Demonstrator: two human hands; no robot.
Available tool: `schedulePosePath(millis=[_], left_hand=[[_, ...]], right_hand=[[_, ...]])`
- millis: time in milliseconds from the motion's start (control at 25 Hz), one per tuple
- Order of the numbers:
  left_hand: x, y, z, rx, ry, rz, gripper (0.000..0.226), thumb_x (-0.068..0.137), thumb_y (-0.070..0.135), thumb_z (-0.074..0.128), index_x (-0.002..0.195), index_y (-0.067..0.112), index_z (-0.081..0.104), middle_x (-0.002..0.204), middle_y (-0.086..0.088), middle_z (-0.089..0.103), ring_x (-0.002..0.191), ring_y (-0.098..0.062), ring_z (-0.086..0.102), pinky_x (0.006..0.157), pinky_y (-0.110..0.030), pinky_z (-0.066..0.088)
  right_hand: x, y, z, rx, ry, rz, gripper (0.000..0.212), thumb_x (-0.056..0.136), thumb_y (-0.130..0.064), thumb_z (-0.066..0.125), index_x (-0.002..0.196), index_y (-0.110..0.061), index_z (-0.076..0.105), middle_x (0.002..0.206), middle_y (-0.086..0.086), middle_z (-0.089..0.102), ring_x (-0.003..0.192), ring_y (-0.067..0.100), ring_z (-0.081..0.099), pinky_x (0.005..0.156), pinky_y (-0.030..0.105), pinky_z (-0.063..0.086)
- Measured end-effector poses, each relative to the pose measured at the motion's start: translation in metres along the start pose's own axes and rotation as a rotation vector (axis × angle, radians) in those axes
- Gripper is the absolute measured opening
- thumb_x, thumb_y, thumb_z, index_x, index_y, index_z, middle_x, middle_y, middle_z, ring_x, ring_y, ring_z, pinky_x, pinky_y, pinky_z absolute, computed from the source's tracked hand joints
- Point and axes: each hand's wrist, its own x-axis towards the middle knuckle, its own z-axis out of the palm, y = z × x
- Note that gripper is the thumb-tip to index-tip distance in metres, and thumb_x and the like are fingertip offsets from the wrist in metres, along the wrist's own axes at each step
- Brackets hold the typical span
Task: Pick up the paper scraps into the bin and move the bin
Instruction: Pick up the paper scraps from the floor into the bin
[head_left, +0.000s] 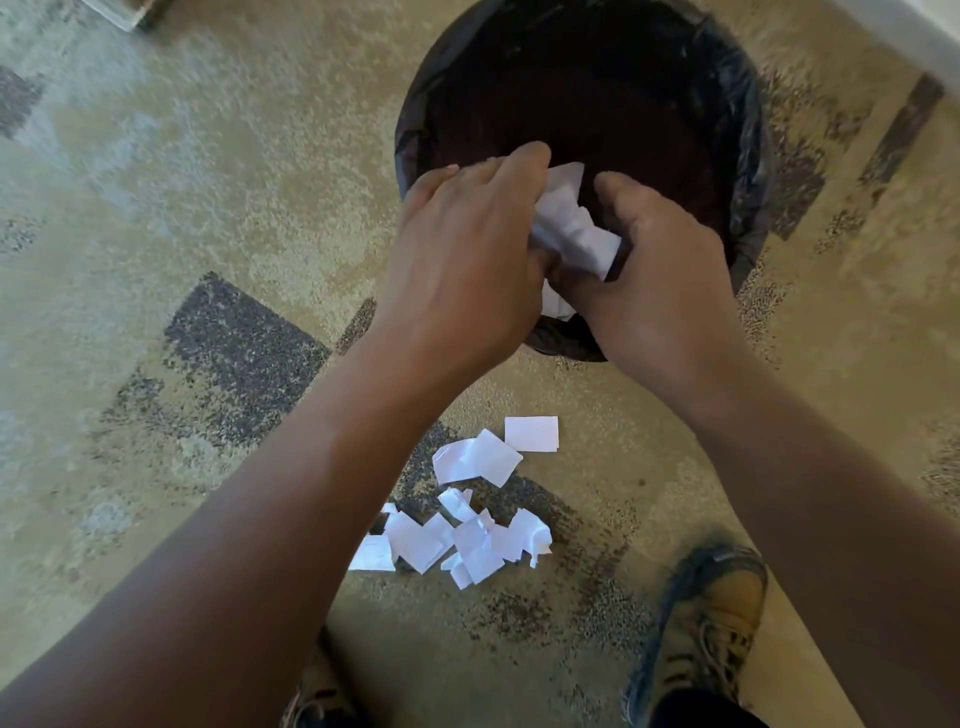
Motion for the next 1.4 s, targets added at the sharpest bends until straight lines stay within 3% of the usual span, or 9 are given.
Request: schedulePosePath(millis=[120,280,520,640,760,840,960,1200,1400], left_hand=[[-0.003,-0.004,0.000,-0.015,0.089,0.010,0.043,0.086,0.022,0.069,0.127,0.013,0.060,0.107,0.002,0.070,0.103,-0.022,0.062,0.100,-0.031,0.036],[-0.013,-0.011,0.001,-0.112,0.224,0.083,0.027,0.091,0.012,0.066,0.118,0.009,0.068,0.099,-0.001,0.072,0.091,-0.025,0.066,0.089,-0.042,0.051],[-0.078,-0.016,0.018,-0.420,0.454,0.148,0.007,0.082,-0.014,0.060,0.081,-0.008,0.065,0.080,-0.011,0.064,0.072,-0.030,0.060,0.065,-0.044,0.050],[-0.120,-0.050,0.060,-0.490,0.297,-0.053,0.011,0.083,-0.010,0.058,0.086,-0.002,0.064,0.086,-0.002,0.063,0.077,-0.024,0.059,0.069,-0.038,0.049],[-0.168,-0.099,0.113,-0.376,-0.098,-0.410,0.026,0.085,0.010,0.057,0.108,0.015,0.067,0.111,-0.002,0.064,0.104,-0.028,0.062,0.088,-0.047,0.054],[-0.196,-0.128,0.133,-0.202,-0.414,-0.689,0.047,0.082,0.014,0.061,0.129,0.023,0.059,0.139,-0.007,0.051,0.128,-0.036,0.048,0.107,-0.052,0.044],[-0.234,-0.151,0.139,-0.072,-0.632,-0.956,0.069,0.072,0.011,0.064,0.135,0.031,0.044,0.146,-0.009,0.031,0.131,-0.039,0.033,0.107,-0.050,0.036],[-0.270,-0.169,0.139,0.048,-0.722,-0.704,0.095,0.058,0.035,0.093,0.134,0.025,0.037,0.132,-0.009,0.029,0.118,-0.036,0.034,0.099,-0.049,0.042],[-0.274,-0.182,0.145,0.122,-0.720,-0.513,0.060,0.072,0.022,0.087,0.118,0.017,0.048,0.115,-0.007,0.043,0.104,-0.033,0.048,0.086,-0.047,0.049]], right_hand=[[-0.002,-0.002,-0.002,0.019,0.089,-0.007,0.047,0.084,-0.035,0.080,0.124,-0.021,0.061,0.105,-0.014,0.062,0.095,0.002,0.057,0.080,0.015,0.049],[-0.010,-0.008,0.005,0.067,0.240,-0.146,0.042,0.090,-0.017,0.073,0.131,-0.009,0.064,0.120,0.001,0.069,0.111,0.014,0.066,0.095,0.035,0.055],[-0.066,-0.016,0.041,0.282,0.435,-0.475,0.009,0.087,0.014,0.066,0.084,0.009,0.072,0.086,0.016,0.071,0.080,0.025,0.069,0.074,0.029,0.055],[-0.095,0.014,0.086,0.283,0.220,-0.383,0.011,0.085,0.013,0.065,0.084,0.004,0.073,0.087,0.012,0.071,0.080,0.024,0.068,0.073,0.032,0.055],[-0.114,0.068,0.133,0.076,-0.165,-0.075,0.021,0.091,-0.002,0.061,0.107,-0.010,0.071,0.108,0.004,0.067,0.099,0.022,0.063,0.085,0.041,0.055],[-0.115,0.103,0.152,-0.087,-0.387,0.191,0.041,0.093,-0.007,0.060,0.133,-0.018,0.061,0.140,0.002,0.053,0.127,0.027,0.049,0.103,0.042,0.048],[-0.110,0.126,0.169,-0.191,-0.585,0.347,0.067,0.092,-0.015,0.068,0.151,-0.029,0.042,0.163,-0.001,0.020,0.145,0.031,0.025,0.108,0.042,0.044],[-0.110,0.121,0.202,-0.360,-0.657,0.199,0.066,0.085,-0.024,0.080,0.141,-0.029,0.045,0.148,0.002,0.027,0.126,0.034,0.042,0.090,0.043,0.053],[-0.121,0.113,0.221,-0.387,-0.688,0.157,0.016,0.091,-0.008,0.064,0.105,-0.015,0.057,0.120,0.007,0.049,0.100,0.034,0.056,0.077,0.044,0.052]])
